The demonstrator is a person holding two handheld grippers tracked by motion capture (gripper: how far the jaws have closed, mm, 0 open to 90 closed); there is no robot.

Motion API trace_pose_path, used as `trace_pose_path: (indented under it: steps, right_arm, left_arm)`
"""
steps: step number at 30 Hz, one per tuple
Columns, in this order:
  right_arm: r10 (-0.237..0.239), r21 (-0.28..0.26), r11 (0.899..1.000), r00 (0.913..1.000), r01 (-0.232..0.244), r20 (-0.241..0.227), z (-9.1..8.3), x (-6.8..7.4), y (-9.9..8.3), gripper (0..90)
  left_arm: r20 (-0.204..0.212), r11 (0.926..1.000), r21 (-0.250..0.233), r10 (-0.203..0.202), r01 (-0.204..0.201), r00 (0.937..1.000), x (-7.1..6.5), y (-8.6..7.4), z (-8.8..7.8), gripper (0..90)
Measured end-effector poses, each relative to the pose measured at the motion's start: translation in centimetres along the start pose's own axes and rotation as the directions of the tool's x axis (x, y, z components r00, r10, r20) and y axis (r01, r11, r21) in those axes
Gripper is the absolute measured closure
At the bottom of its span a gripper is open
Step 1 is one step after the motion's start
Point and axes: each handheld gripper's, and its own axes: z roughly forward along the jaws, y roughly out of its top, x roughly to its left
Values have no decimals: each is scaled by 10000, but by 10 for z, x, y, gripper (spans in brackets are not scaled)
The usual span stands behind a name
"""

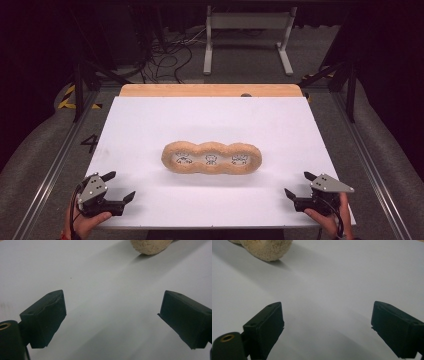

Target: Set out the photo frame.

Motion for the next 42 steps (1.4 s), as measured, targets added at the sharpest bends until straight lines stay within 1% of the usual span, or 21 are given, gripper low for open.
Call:
trace_pose_path:
  steps: [6,9,15,25,30,32,40,42]
  right_arm:
    - [-12,38,10000,10000,12,-7,1,-1,-1,107]
    - [8,55,10000,10000,-8,-19,1,-1,-1,107]
    - [-34,95,9999,10000,34,-14,1,0,0,105]
    - [30,121,9999,10000,-30,45,2,0,0,102]
    - [-144,151,9998,9999,143,83,3,1,0,101]
    - [-93,169,9998,9999,91,93,3,1,0,101]
    - [-67,24,10000,9998,67,160,-1,-2,0,98]
    - [-38,30,10000,9998,38,174,-1,-2,0,98]
  left_arm:
    - [51,10000,67,-6,6,10000,0,0,2,69]
    - [44,9999,142,62,-63,10000,-1,0,2,69]
    - [56,9999,128,54,-55,10000,0,0,2,69]
    - [38,9999,148,66,-67,10000,0,0,3,67]
    - [40,9999,171,1,-2,10000,0,1,5,67]
    - [29,9998,192,20,-20,10000,0,2,5,67]
    - [0,9998,188,36,-35,10000,0,3,7,67]
    - [16,9997,202,122,-123,9999,-1,3,7,67]
